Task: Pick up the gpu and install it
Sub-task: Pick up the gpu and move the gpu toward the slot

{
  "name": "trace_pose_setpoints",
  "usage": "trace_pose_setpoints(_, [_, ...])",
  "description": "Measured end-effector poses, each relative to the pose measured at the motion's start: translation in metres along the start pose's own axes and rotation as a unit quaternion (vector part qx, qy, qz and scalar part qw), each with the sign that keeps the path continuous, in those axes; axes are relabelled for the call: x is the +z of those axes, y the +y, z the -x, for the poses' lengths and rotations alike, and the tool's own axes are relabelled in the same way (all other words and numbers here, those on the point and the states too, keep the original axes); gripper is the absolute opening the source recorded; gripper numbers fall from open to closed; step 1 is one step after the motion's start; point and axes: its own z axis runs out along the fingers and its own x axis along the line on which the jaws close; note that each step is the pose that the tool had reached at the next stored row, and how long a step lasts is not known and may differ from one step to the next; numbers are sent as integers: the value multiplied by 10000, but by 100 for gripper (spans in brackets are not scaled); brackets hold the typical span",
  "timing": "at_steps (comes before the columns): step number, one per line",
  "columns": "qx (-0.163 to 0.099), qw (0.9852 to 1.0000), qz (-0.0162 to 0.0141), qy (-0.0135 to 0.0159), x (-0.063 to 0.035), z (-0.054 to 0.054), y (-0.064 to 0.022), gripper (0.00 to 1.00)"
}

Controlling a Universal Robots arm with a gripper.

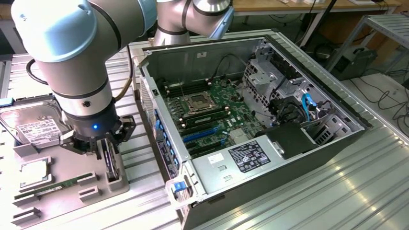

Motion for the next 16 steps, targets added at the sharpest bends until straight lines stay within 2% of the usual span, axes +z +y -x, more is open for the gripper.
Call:
trace_pose_setpoints(1, [0, 10000, 0, 0, 1, 0, 0, 41])
trace_pose_setpoints(2, [0, 10000, 0, 0, 1, 0, 0, 34])
trace_pose_setpoints(4, [0, 10000, 0, 0, 2, 0, 0, 34])
trace_pose_setpoints(5, [0, 10000, 0, 0, 3, 0, 0, 28])
trace_pose_setpoints(16, [0, 10000, 0, 0, 7, 0, 0, 27])
